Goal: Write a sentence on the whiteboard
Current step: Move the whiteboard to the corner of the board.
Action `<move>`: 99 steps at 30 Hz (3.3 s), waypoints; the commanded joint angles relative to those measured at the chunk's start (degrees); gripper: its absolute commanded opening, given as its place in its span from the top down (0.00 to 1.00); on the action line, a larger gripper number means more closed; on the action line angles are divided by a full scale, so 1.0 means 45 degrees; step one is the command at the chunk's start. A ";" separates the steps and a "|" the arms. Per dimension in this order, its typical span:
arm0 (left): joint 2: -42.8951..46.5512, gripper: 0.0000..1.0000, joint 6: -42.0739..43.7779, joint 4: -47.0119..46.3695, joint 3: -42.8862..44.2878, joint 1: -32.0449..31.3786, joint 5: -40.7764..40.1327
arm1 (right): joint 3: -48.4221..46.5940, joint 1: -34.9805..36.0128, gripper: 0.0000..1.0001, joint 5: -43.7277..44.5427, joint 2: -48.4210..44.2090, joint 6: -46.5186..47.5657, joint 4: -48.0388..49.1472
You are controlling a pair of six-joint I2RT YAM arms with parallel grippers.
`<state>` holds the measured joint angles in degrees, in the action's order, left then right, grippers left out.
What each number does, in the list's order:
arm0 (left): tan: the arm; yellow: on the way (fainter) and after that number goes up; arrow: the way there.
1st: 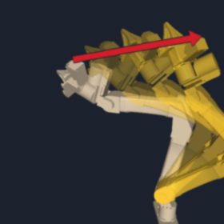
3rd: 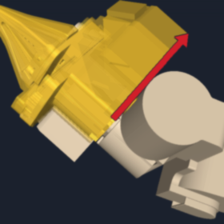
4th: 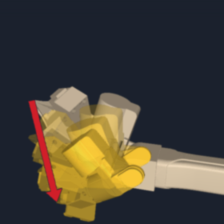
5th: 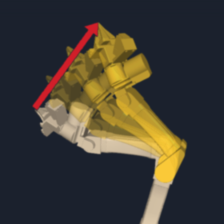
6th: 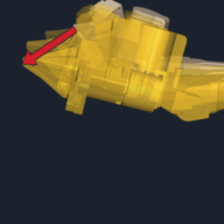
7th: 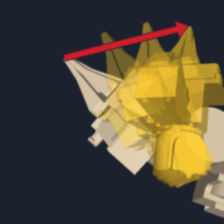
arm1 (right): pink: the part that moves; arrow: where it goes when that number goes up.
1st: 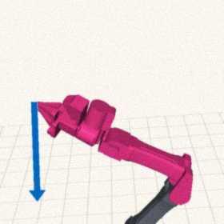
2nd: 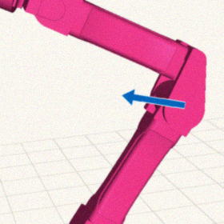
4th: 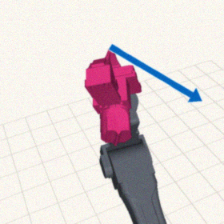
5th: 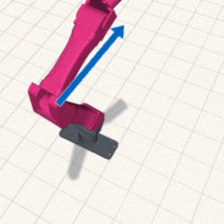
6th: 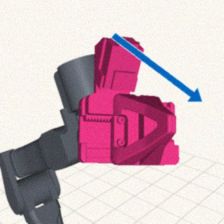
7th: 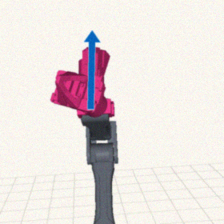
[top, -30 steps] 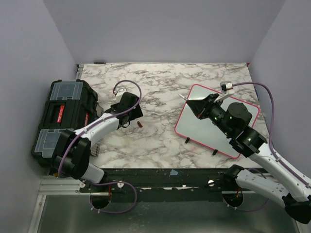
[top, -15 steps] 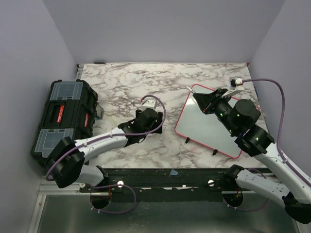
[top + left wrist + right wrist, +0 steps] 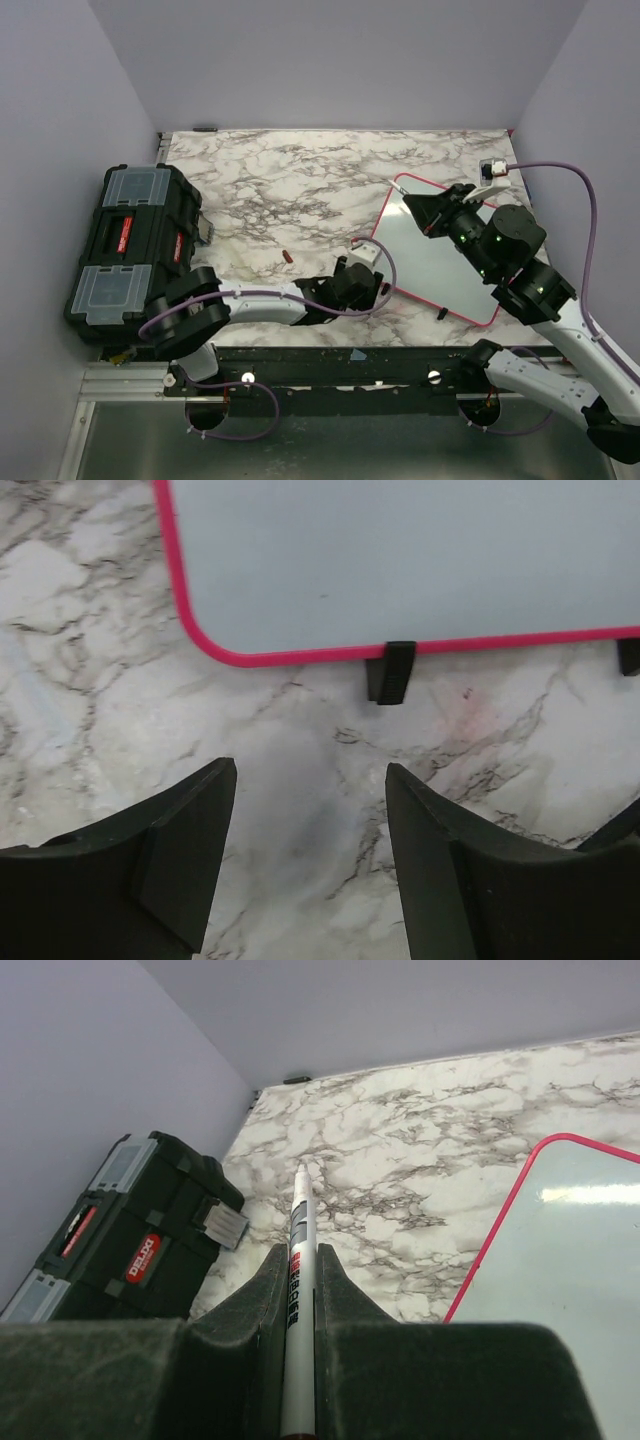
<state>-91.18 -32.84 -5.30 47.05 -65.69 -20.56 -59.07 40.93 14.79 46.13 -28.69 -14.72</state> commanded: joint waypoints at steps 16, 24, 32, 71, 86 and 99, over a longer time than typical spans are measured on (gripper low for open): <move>-0.3481 0.54 -0.0027 -0.0218 0.3048 -0.1066 -0.0643 | -0.0487 0.0044 0.99 0.0196 -0.0087 0.0259 -0.0638; -0.4010 0.61 -0.0007 0.0137 0.3582 -0.1029 -0.1040 | -0.0428 0.0038 0.99 -0.0028 0.0051 0.0164 -0.0625; -0.4544 0.70 -0.0040 0.0652 0.4117 -0.0951 -0.1329 | -0.0504 0.0032 0.99 -0.0063 0.0118 0.0181 -0.0712; -0.2133 1.00 -0.5425 0.4232 0.1253 0.0349 -0.4074 | -0.0380 0.0046 0.99 -0.0227 0.0625 -0.0045 -0.0289; -0.0230 1.00 -0.6797 0.5616 -0.0243 0.0083 -0.3995 | -0.0184 0.0037 0.99 -0.0269 0.0314 -0.0207 -0.0312; -0.0205 1.00 -0.4154 0.4344 0.0137 -0.1536 -0.3553 | 0.0001 0.0041 0.99 0.0066 -0.0229 -0.0162 -0.0765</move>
<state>-92.44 -56.69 18.55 46.48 -71.37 -39.20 -59.83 40.93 13.78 46.19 -29.10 -16.67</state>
